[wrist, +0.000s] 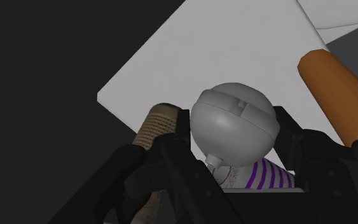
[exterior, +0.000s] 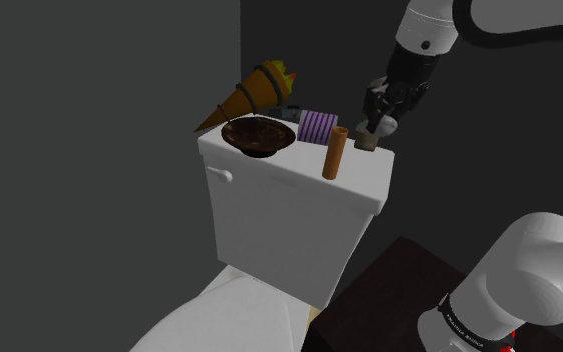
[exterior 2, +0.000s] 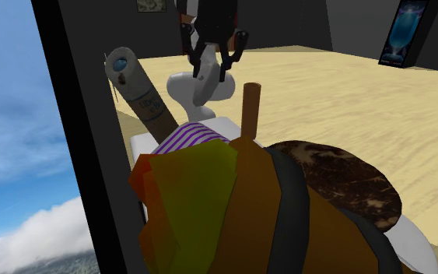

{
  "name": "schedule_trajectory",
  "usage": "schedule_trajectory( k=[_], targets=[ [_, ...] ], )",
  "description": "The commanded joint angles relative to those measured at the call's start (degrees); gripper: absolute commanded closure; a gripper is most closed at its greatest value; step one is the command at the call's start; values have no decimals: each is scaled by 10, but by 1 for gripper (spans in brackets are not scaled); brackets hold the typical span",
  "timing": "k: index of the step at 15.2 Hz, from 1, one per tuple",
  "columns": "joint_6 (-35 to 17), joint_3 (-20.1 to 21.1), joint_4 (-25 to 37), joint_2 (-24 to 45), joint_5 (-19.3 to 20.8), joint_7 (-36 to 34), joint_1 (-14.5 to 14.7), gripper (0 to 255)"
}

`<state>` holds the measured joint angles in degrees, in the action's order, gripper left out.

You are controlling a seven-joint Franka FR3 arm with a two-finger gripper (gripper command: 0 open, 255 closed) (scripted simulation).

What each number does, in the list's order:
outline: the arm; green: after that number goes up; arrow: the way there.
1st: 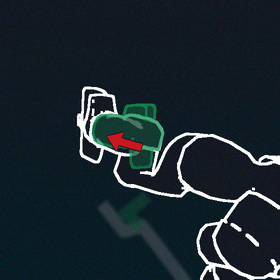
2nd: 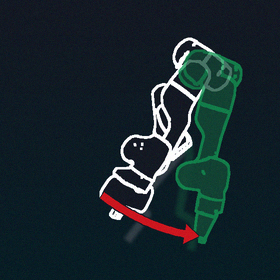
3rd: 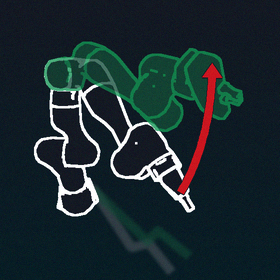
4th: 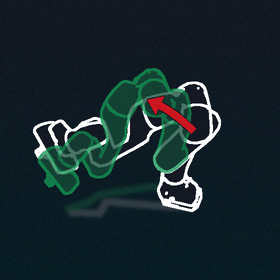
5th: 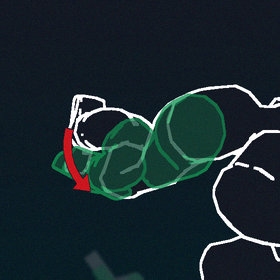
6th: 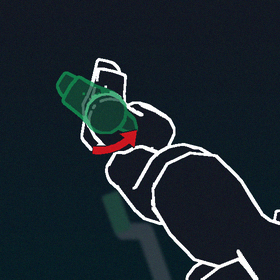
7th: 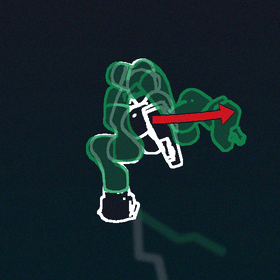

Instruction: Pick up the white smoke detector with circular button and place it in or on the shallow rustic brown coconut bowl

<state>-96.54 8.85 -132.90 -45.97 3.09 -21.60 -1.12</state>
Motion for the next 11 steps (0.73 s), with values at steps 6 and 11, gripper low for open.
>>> schedule_trajectory(
  k=[6,11],
  targets=[
    [9,25,80,73,-3,-22,-5,255],
    [-7,67,165,178,1,-66,-11,255]
  ],
)
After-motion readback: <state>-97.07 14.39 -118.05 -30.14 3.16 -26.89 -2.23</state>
